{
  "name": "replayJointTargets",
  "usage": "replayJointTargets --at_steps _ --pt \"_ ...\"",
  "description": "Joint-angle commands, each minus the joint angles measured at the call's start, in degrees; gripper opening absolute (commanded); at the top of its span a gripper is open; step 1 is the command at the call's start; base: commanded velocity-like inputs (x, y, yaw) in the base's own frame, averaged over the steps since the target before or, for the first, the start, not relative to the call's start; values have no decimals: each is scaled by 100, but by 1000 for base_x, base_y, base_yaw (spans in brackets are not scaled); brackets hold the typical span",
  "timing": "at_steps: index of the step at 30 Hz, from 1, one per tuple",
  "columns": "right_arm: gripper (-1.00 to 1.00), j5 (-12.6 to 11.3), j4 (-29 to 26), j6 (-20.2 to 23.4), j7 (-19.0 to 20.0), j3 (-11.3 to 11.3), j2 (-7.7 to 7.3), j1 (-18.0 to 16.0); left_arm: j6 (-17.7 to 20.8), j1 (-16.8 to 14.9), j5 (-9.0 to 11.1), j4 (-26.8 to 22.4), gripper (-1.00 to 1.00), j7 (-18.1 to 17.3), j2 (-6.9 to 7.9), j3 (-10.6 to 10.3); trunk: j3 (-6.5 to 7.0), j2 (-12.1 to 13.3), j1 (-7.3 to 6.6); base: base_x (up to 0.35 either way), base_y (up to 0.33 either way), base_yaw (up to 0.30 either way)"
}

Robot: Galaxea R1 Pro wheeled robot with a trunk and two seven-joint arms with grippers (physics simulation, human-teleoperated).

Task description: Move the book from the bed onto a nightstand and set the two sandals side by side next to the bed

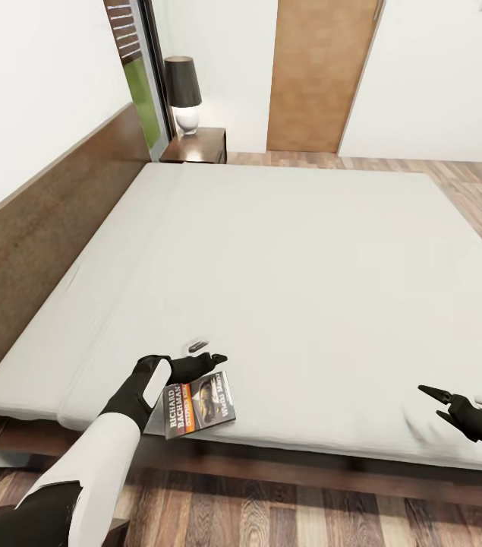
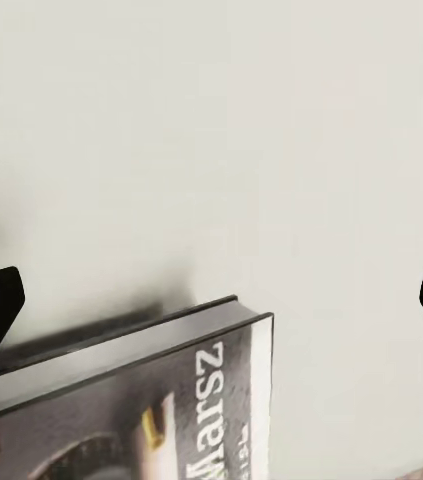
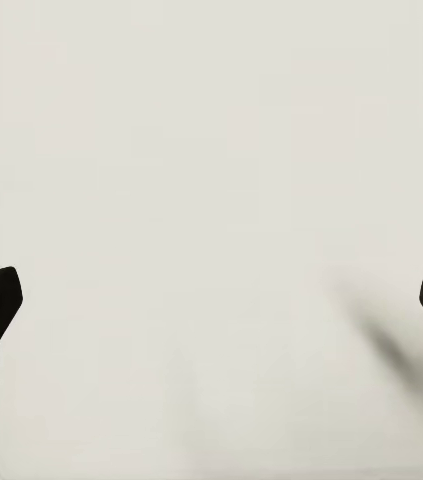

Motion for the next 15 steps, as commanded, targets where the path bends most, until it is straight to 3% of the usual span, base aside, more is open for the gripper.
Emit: replayJointTargets --at_steps 1,15 --pt "100 -21 0 42 3 -11 2 -3 45 -3 -12 -4 100 -13 -8 40 -4 -2 0 0 0 0" --pt "100 -21 -4 42 3 -10 0 -3 45 -3 -12 -4 100 -13 -8 44 -4 -2 0 0 0 0"
